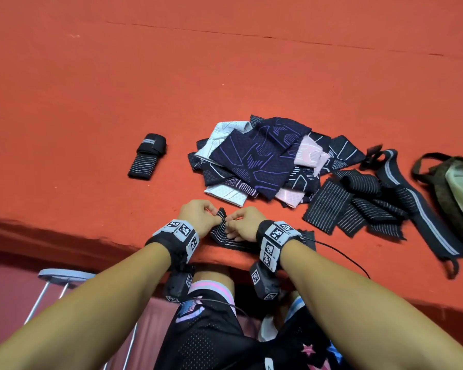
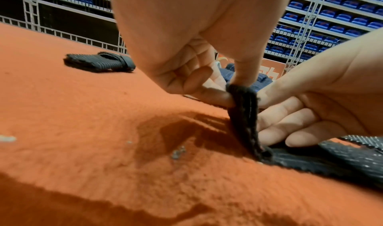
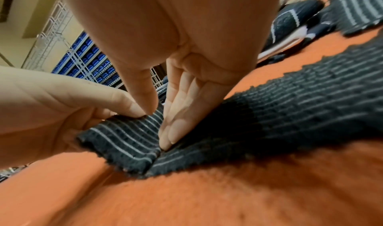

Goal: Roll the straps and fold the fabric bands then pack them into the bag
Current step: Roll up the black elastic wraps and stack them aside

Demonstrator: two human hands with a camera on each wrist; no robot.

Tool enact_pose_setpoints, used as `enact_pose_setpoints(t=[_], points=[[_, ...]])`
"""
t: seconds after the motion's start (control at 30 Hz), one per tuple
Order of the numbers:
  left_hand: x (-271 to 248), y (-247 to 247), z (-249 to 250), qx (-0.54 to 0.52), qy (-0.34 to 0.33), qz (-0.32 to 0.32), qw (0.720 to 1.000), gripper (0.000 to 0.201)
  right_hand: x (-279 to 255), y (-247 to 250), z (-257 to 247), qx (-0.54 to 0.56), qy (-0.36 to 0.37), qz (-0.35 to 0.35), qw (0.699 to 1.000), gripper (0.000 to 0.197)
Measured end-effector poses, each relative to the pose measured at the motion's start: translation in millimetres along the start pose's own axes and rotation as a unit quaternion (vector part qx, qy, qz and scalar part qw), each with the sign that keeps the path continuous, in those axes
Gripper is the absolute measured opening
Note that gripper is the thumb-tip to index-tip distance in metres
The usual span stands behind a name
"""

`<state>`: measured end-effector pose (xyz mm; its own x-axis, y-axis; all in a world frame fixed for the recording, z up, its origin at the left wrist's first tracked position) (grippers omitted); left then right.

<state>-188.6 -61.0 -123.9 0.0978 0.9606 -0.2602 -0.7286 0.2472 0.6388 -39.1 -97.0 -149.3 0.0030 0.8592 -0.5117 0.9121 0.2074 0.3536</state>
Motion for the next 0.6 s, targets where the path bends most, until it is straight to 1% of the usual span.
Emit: enact_pose_setpoints(t=[0.07, 0.17, 0.23, 0.27, 0.33, 0.4, 0.47, 0.5, 0.57, 0.6], points=[[-0.1, -0.7, -1.3, -0.015, -0.006, -0.016, 1.000, 0.016, -0.1, -5.2, -4.8, 0.017, -0.006, -0.011, 1.000, 0.014], [-2.1, -10.8, 2.4, -0.043, -0.016, -0.036, 0.998, 0.014, -4.1, -1.7, -6.8, 0.041, -0.034, -0.022, 0.998, 0.030], [-3.5, -19.6, 8.0, -0.070, -0.010, -0.056, 0.996, 0.011, -7.5, 7.4, -3.5, 0.037, -0.039, -0.010, 0.998, 0.034], [-3.9, -23.8, 10.8, -0.083, -0.004, -0.070, 0.994, 0.010, -7.1, 13.4, -0.1, 0.015, -0.035, 0.005, 0.999, 0.033], [-5.7, -30.7, 15.2, -0.101, 0.003, -0.089, 0.991, 0.016, -7.8, 24.3, 7.8, -0.043, -0.031, 0.030, 0.998, 0.025], [-5.0, -33.1, 17.6, -0.093, 0.000, -0.078, 0.993, 0.020, -6.9, 33.4, 16.0, -0.099, -0.025, 0.055, 0.993, 0.016], [-5.5, -33.1, 16.0, -0.064, 0.003, -0.054, 0.997, 0.018, -6.5, 39.5, 21.1, -0.155, -0.015, 0.078, 0.985, 0.007], [-5.9, -33.4, 14.9, -0.052, 0.007, -0.049, 0.997, 0.017, -6.8, 42.1, 22.4, -0.171, -0.009, 0.088, 0.981, 0.007], [-5.5, -37.1, 10.6, -0.050, 0.019, -0.057, 0.997, 0.017, -6.8, 45.4, 25.5, -0.194, -0.003, 0.105, 0.975, 0.024], [-5.8, -39.1, 8.9, -0.059, 0.025, -0.062, 0.996, 0.018, -6.7, 46.1, 27.0, -0.206, 0.000, 0.108, 0.973, 0.029]])
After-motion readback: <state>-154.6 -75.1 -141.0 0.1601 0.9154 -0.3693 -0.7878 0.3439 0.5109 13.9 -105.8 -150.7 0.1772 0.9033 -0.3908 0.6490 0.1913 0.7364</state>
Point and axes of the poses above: each hand's wrist, its own x-axis towards the middle knuckle, its own y-axis out of the back of the hand, z = x × y, the point moved 5 cm from there along x, towards the middle knuckle, and after that the axes turned 4 degrees about -x, right-handed, at the moved point
